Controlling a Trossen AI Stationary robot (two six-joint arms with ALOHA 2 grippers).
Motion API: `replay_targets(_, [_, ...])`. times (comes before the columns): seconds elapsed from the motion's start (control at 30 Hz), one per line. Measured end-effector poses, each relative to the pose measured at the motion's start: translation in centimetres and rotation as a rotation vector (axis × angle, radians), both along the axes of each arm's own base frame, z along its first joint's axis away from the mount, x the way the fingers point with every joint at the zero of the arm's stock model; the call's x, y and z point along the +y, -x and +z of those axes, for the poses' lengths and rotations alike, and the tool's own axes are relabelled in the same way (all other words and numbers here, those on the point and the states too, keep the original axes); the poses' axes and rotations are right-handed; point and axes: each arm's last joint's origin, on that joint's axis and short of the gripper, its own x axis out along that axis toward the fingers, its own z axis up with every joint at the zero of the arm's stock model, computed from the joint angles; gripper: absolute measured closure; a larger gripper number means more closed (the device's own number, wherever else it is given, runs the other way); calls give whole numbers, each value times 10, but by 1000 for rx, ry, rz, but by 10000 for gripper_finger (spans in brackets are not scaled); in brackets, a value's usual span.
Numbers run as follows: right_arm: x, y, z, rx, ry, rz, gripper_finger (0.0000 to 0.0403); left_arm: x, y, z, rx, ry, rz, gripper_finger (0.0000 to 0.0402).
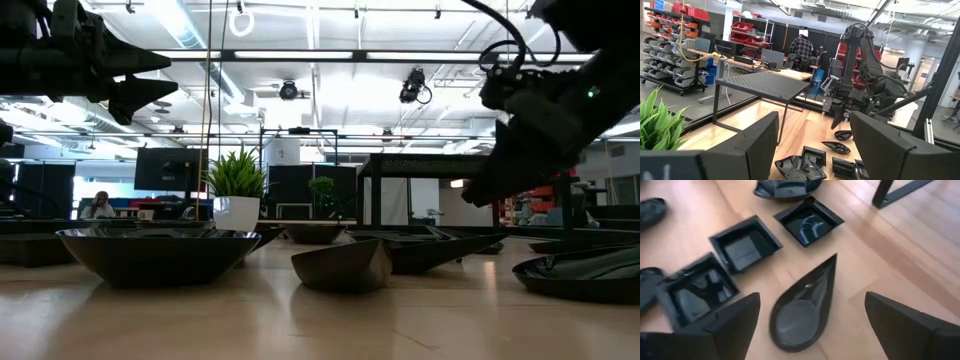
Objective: Pick & Place Mini shaped plates
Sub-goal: Put the black drop-shaped plate on the shelf
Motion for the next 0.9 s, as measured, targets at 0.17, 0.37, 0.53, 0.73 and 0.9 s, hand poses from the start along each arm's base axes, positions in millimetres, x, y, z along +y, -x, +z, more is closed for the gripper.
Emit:
replay_targets(0.17, [1, -4, -14, 44, 17, -5, 41, 0, 0, 0, 0, 0, 0, 149])
replay_targets(0.37, [4, -9, -29, 66, -8, -10, 41, 0, 0, 0, 0, 1, 0, 149])
replay_targets(0.53, [6, -14, -39, 60, -10, -10, 41, 0, 0, 0, 0, 0, 0, 149])
replay_targets(0.73, [7, -17, -45, 38, -6, -24, 41, 0, 0, 0, 0, 0, 0, 149])
replay_targets(0.9, [7, -17, -45, 38, -5, -28, 41, 0, 0, 0, 0, 0, 0, 149])
